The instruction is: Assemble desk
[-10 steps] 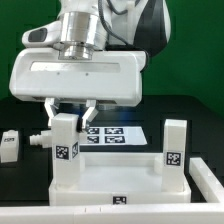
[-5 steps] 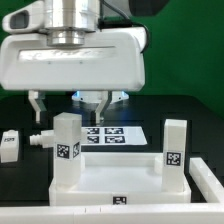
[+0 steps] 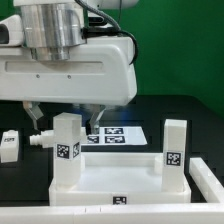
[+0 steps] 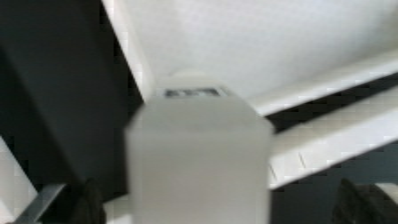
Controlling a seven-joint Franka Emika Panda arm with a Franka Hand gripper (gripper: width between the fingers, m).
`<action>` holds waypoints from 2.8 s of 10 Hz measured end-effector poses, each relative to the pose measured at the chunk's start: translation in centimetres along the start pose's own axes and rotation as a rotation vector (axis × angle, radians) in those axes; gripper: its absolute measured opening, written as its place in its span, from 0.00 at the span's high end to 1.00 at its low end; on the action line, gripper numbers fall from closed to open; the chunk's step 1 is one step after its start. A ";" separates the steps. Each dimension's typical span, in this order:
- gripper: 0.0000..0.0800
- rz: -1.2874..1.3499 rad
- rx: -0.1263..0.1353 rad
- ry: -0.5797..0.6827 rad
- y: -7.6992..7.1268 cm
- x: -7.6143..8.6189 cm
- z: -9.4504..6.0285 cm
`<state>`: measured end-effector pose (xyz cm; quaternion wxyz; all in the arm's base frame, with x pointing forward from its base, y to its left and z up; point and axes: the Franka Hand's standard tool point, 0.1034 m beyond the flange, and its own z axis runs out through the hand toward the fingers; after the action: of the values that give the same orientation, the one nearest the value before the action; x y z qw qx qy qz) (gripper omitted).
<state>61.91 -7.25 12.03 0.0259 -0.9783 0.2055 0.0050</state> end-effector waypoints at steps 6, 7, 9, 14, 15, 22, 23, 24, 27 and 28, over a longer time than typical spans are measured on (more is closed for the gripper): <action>0.64 0.212 -0.001 -0.001 0.1 0.0 0.2; 0.64 0.332 -0.001 -0.002 0.1 0.0 0.2; 0.64 0.611 0.000 -0.006 0.0 -0.1 0.2; 0.64 1.153 0.123 -0.055 -1.1 0.4 0.5; 0.56 1.089 0.116 -0.050 -1.3 0.2 0.6; 0.19 0.211 0.069 0.012 -3.3 -0.4 0.7; 0.19 -0.005 0.066 0.055 -3.1 0.0 0.7; 0.19 -0.155 0.059 0.059 -3.1 0.1 0.7; 0.34 -0.136 0.058 0.058 -3.1 0.0 0.8; 0.51 -0.133 0.058 0.058 -3.0 0.1 0.8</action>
Offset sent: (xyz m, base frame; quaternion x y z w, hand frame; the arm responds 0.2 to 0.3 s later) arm 0.0000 0.0000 0.0000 0.0000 0.0000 0.0650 0.9979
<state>63.18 -4.54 11.37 0.0483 -0.9884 0.1406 -0.0311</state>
